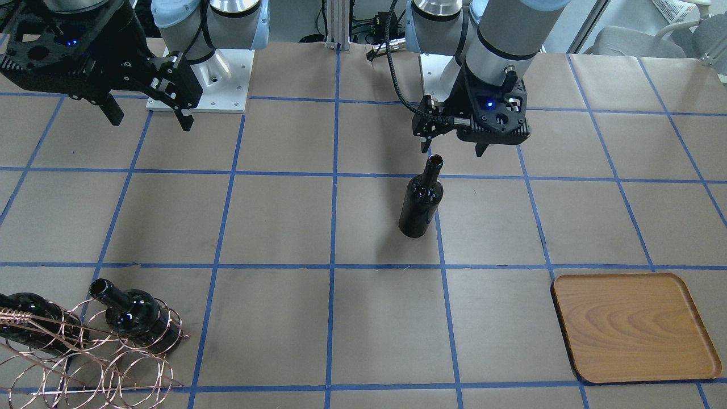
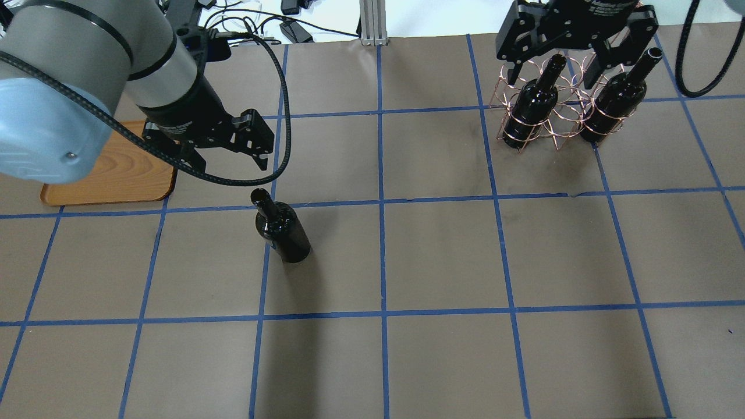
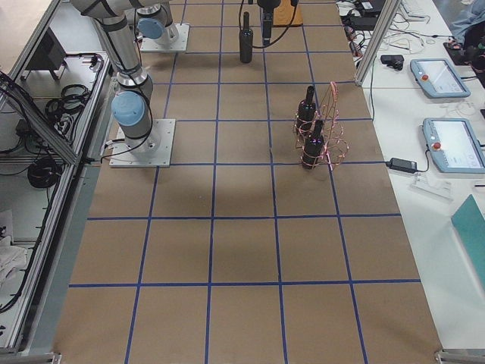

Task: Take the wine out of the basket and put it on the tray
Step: 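Move the left gripper over the bottle neck and close on it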

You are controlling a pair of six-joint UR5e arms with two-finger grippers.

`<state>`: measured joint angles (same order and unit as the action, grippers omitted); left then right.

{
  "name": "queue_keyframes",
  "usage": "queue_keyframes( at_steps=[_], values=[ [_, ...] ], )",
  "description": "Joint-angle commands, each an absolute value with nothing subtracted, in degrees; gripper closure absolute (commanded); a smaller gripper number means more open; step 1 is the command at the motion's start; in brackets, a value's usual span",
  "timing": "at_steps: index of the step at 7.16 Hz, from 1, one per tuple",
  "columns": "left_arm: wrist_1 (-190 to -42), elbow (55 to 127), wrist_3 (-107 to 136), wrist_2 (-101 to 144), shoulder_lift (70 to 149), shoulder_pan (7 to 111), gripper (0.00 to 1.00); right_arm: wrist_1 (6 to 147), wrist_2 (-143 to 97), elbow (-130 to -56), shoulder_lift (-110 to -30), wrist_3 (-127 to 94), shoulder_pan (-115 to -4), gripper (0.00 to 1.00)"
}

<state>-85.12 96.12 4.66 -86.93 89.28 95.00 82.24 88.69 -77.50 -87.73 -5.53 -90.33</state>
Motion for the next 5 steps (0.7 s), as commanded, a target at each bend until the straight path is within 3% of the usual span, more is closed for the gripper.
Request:
queue_keyframes(
  at_steps=[1,3,5],
  values=[
    [-80.8,99.9,5.2,-87.1,91.0,96.1,0.04,82.5,88.8,-80.3,-89.9,-4.1,-89.8,0.00],
    [-80.6,101.8,4.7,-87.5,91.8,96.1,0.07,83.1,88.5,-81.6,-90.5,-4.2,-89.7,0.00],
    [-80.7,101.9,3.9,-88.2,92.9,96.1,0.23,83.1,88.6,-81.6,-90.5,-4.1,-89.7,0.00]
  ],
)
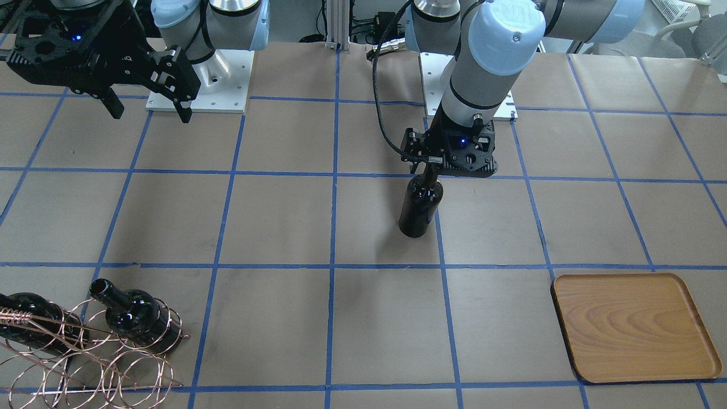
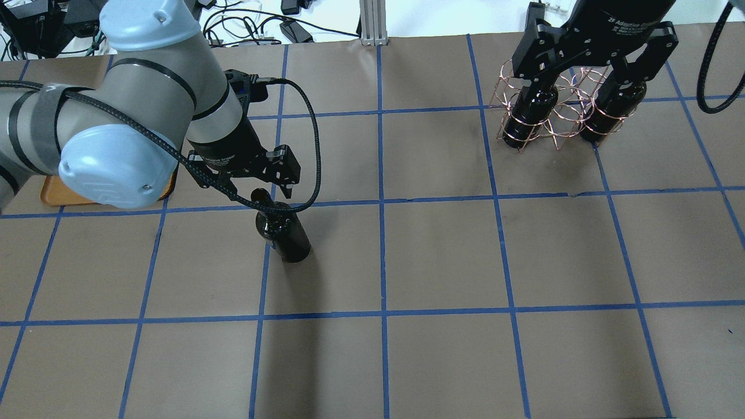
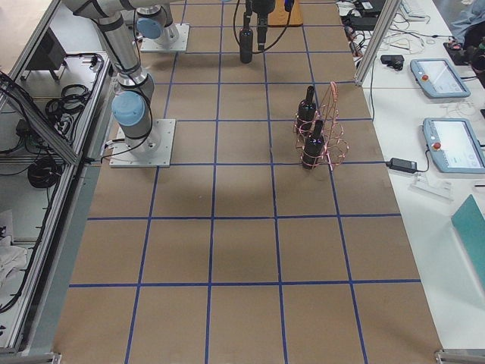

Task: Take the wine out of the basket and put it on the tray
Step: 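Move the left gripper over the bottle neck and close on it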

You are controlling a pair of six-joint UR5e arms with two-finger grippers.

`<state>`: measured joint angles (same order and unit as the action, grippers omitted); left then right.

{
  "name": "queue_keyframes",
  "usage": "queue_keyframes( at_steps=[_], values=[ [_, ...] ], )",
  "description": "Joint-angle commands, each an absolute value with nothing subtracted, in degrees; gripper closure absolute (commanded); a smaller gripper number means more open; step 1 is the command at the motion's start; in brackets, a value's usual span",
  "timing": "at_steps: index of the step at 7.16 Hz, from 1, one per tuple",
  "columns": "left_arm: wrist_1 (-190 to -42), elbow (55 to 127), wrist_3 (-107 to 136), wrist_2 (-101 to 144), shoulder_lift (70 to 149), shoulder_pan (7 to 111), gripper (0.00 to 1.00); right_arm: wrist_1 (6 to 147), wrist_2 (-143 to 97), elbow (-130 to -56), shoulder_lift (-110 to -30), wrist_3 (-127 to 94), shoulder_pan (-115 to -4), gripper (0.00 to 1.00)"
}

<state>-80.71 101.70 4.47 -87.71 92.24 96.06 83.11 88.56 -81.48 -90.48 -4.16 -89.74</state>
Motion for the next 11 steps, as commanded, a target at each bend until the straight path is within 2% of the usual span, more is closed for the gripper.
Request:
queue_keyframes(
  at_steps=[1,3,4,5,6,9,11],
  values=[
    [-80.6,101.7,4.0,-88.2,92.9,96.0,0.26,83.4,88.5,-81.6,-90.5,-4.0,-89.8,0.00],
    [-80.6,101.3,4.0,-88.2,93.0,96.0,0.32,86.9,88.5,-81.6,-90.5,-3.1,-89.9,0.00],
    [-80.7,101.4,4.0,-88.2,93.0,96.0,0.52,88.5,88.5,-81.7,-90.4,-3.0,-89.8,0.00],
    [-80.6,101.3,4.0,-88.0,93.2,96.0,0.79,88.5,88.6,-81.7,-90.4,-3.0,-89.9,0.00],
    [-80.4,101.3,3.7,-87.6,93.3,96.0,1.00,88.5,88.7,-81.7,-90.4,-3.0,-89.9,0.00],
    [-80.5,99.6,3.6,-88.3,93.1,95.3,1.00,88.5,88.7,-81.7,-90.5,-3.0,-89.9,0.00],
    [-82.6,90.1,-3.5,-95.2,93.8,94.0,1.00,88.5,88.6,-81.7,-90.5,-3.0,-89.8,0.00]
  ],
)
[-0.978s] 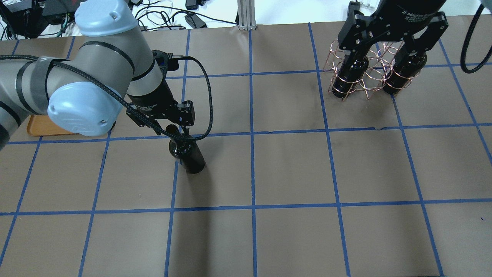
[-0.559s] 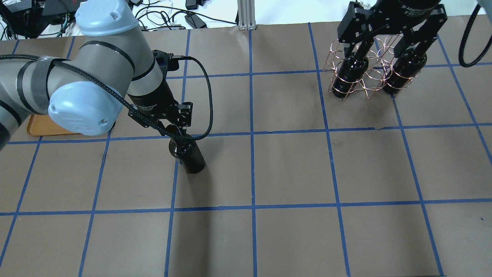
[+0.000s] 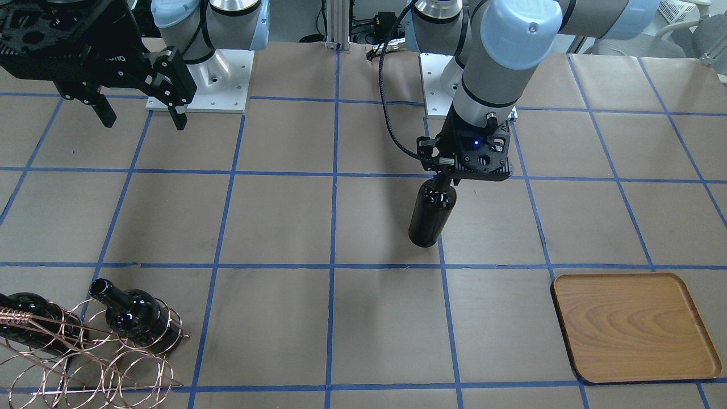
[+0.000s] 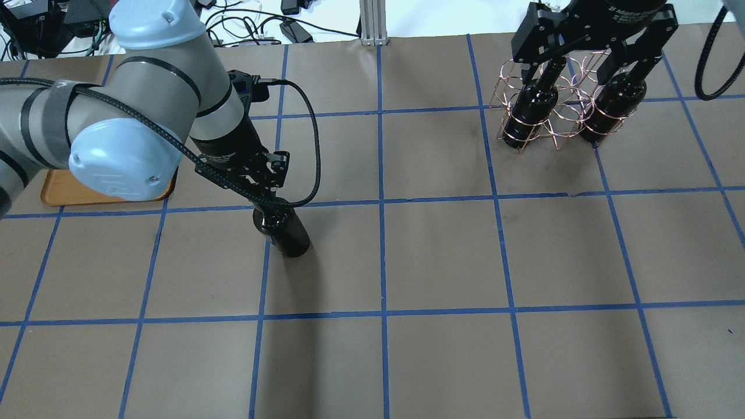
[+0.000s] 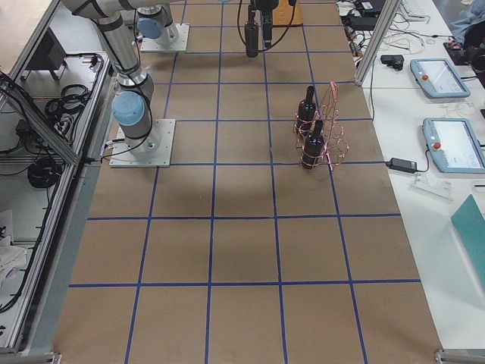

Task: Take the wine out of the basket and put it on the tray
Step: 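Lift the bottle and carry it over the wooden tray with the left gripper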

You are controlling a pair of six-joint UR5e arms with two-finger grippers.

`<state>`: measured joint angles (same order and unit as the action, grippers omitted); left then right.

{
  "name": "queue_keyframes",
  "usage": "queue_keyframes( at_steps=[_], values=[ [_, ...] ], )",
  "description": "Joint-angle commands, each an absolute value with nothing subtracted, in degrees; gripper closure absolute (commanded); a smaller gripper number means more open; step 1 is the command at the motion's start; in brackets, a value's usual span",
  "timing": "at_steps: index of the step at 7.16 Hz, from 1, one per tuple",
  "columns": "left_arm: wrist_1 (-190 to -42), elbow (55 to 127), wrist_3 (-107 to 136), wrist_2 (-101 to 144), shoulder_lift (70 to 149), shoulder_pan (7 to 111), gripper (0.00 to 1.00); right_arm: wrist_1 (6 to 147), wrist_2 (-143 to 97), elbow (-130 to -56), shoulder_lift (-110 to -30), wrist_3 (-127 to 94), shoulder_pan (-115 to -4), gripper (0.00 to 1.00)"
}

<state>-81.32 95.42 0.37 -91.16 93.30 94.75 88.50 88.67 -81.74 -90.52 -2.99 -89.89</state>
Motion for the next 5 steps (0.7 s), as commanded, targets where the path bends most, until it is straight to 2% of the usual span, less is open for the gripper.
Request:
queue_keyframes(
  at_steps=[1,5],
  values=[
    [-83.7,86.9,-8.1,-95.0,94.7,89.6,1.00,88.5,88.6,-81.7,-90.5,-3.0,-89.9,0.00],
    [-83.7,77.2,-30.7,-88.9,100.8,67.2,1.00,88.5,88.6,-81.7,-90.5,-3.0,-89.9,0.00]
  ],
)
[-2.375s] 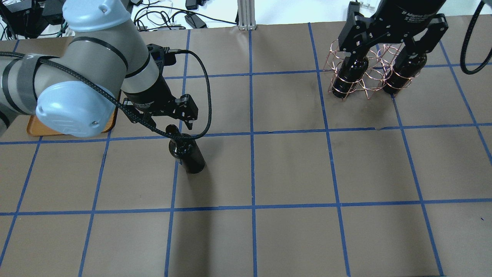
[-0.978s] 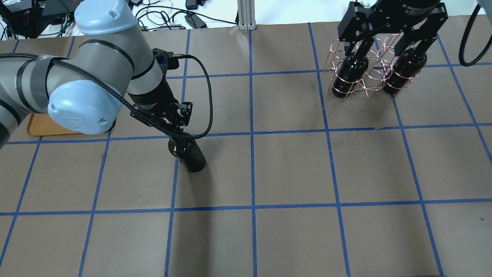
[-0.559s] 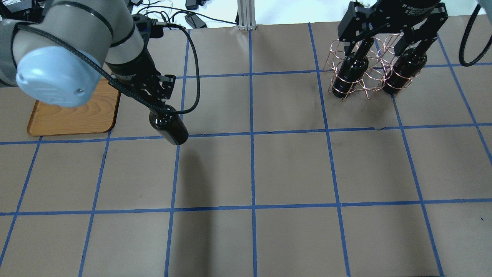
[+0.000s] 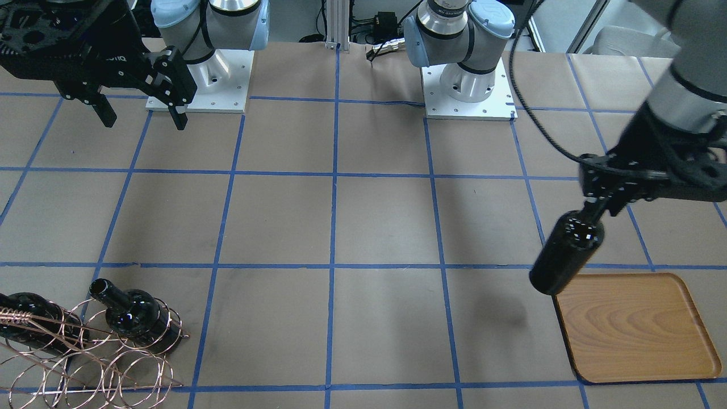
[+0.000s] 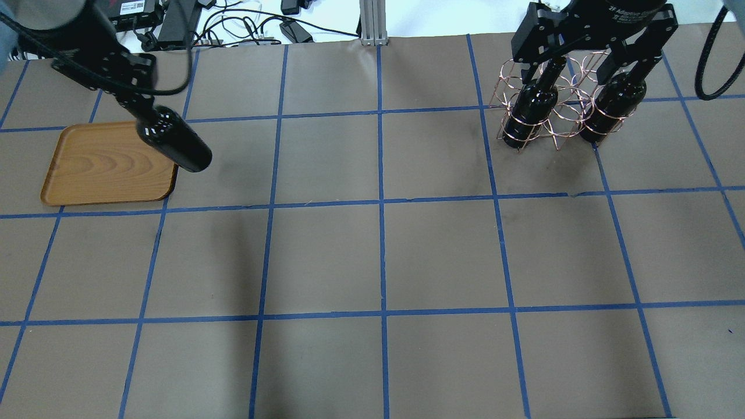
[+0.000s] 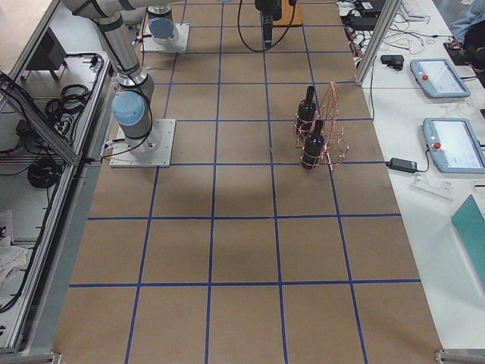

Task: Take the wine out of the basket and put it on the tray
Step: 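Lift the bottle and carry it over the wooden tray with the left gripper, then lower the bottle onto the wooden tray with the left gripper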

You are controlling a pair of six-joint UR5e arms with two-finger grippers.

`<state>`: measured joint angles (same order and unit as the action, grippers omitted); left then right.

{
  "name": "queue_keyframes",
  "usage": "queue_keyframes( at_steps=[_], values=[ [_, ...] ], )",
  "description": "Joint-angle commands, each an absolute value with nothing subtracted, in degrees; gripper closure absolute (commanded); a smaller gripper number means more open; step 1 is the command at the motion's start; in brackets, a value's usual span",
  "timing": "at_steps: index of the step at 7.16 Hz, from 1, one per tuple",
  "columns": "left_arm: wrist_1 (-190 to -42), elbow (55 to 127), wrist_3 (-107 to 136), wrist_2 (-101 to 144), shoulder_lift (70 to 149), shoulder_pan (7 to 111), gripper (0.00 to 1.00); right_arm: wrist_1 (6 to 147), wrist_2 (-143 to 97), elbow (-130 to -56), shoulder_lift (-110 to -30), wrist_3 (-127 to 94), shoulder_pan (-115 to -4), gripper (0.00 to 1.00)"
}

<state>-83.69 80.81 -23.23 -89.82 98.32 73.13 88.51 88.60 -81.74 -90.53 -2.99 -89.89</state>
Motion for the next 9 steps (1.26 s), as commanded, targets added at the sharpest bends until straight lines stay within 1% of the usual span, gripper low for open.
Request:
queue_keyframes(
  at_steps=[1,2,3,5,6,7,9],
  values=[
    [-83.1,75.6,-33.8,-88.6,103.5,62.8,1.00,88.5,88.6,-81.7,-90.5,-3.0,-89.8,0.00],
    [-81.0,75.1,-37.8,-88.4,106.5,58.8,1.00,88.4,88.6,-81.7,-90.5,-3.0,-89.8,0.00],
    [-78.4,75.0,-39.5,-87.6,109.3,57.2,1.00,88.5,88.5,-81.7,-90.5,-3.0,-89.8,0.00],
    [-76.6,74.0,-38.9,-87.2,113.2,56.9,1.00,88.4,88.5,-81.7,-90.5,-3.0,-89.9,0.00],
    [-77.4,70.5,-38.8,-87.5,115.3,56.9,1.00,88.4,88.5,-81.7,-90.5,-3.0,-89.9,0.00],
    [-77.9,69.4,-38.8,-87.4,116.6,56.9,1.00,88.4,88.5,-81.7,-90.5,-3.0,-89.9,0.00],
    [-78.0,69.5,-36.5,-87.0,117.8,57.0,1.00,88.4,88.2,-82.1,-90.5,-3.1,-89.9,0.00]
  ],
)
